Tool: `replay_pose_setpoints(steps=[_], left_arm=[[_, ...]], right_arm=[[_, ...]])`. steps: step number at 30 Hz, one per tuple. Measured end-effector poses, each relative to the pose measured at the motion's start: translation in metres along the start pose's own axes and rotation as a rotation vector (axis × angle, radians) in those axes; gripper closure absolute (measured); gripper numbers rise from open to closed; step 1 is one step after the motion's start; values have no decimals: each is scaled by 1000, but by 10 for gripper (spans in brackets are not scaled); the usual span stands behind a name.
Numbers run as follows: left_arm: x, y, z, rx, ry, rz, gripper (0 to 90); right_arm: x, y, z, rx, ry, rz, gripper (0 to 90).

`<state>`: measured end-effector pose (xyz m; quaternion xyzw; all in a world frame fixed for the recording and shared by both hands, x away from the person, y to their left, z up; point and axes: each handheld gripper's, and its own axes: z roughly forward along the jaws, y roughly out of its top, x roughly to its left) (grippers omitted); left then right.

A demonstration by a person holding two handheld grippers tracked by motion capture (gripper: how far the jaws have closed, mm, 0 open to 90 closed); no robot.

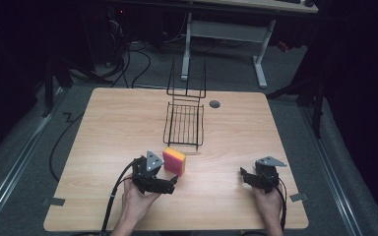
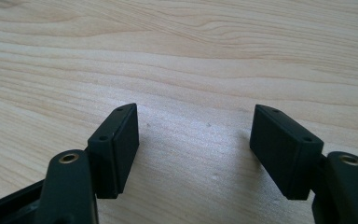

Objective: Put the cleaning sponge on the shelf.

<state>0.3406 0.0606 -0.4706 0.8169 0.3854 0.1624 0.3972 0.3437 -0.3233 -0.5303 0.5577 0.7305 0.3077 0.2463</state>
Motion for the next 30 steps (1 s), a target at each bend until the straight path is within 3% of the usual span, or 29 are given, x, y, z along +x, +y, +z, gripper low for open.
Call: replay_pose_setpoints(steps=[9,30], left_arm=[[-1,11,12,4,21,-35,0],[-8,18,35,33,75,-44,0]], right_arm=[[0,0,0,-2,1,-7,330],[0,0,0,1,2,-1,326]])
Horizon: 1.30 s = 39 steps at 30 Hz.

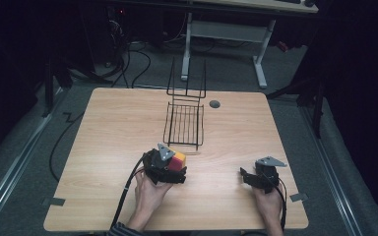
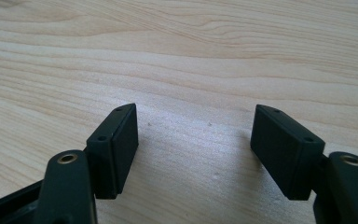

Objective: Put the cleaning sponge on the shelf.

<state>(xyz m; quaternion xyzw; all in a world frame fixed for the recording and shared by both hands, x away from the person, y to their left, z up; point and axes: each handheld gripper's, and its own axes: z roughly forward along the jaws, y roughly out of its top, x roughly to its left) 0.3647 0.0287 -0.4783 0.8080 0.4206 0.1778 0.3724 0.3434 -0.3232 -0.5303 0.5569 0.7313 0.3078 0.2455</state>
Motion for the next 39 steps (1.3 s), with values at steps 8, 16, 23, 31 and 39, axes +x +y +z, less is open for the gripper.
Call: replay_pose_setpoints(steps=[8,16,23,31,39], left_arm=[[0,0,8,4,9,-16,0],[1,-1,13,11,0,-19,84],[1,-3,14,8,-17,-14,198],[4,-5,11,0,-29,-11,225],[9,-6,1,5,-50,20,231]], right_arm=[[0,0,0,0,1,-3,325],[0,0,0,0,2,-3,323],[0,0,0,1,3,-4,320],[0,0,0,0,2,-4,320],[0,0,0,1,2,-4,320]])
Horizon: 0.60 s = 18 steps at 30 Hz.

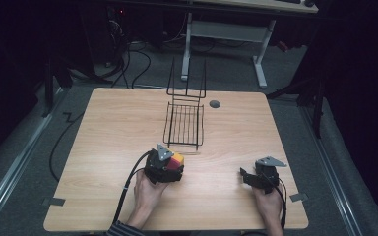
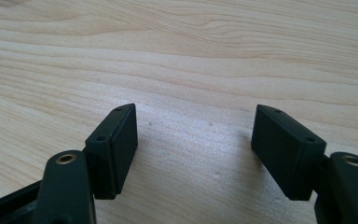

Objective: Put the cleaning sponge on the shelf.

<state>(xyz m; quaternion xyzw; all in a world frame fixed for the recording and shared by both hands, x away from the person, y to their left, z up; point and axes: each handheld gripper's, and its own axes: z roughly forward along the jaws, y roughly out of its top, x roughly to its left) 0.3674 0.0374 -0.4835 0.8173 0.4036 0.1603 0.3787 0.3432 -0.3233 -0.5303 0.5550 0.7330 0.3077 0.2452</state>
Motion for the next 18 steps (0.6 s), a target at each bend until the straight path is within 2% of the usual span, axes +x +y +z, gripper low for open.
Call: replay_pose_setpoints(steps=[7,9,18], left_arm=[[6,1,-13,3,-19,21,231],[11,2,-19,-10,-48,3,232],[26,6,-32,-10,-71,-15,232]], right_arm=[[0,0,0,0,0,0,319],[0,0,0,0,0,-1,319],[0,0,0,0,0,0,319]])
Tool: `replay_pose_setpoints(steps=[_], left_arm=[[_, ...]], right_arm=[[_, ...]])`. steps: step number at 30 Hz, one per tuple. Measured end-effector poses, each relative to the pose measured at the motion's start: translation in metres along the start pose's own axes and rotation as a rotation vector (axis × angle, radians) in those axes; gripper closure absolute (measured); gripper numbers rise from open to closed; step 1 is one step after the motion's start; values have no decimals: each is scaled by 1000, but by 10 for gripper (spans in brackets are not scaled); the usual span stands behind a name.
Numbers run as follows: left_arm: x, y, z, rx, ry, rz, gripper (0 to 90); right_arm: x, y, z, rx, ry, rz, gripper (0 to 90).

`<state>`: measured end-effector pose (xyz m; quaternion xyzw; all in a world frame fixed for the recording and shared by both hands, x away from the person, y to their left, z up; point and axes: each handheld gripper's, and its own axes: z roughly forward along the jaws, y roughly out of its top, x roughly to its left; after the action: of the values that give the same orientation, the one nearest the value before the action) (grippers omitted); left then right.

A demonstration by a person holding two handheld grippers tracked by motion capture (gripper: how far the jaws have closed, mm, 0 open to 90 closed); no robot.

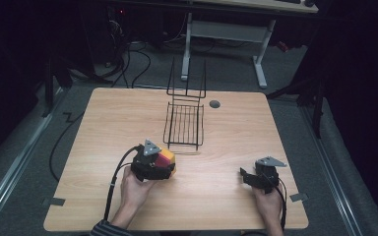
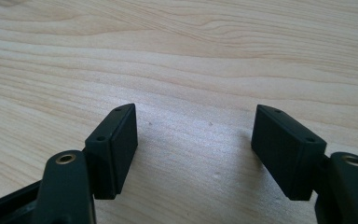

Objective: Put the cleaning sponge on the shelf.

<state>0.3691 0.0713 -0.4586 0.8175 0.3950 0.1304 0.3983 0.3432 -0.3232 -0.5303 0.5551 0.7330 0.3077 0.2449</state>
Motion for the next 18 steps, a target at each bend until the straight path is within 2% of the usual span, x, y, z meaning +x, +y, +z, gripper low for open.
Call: replay_pose_setpoints(steps=[4,13,18], left_arm=[[4,3,-6,-1,6,12,232],[13,15,-13,-12,-14,11,232],[18,24,-15,-17,-7,24,232]], right_arm=[[0,0,0,0,0,0,319],[0,0,0,0,0,0,319],[0,0,0,0,0,0,319]])
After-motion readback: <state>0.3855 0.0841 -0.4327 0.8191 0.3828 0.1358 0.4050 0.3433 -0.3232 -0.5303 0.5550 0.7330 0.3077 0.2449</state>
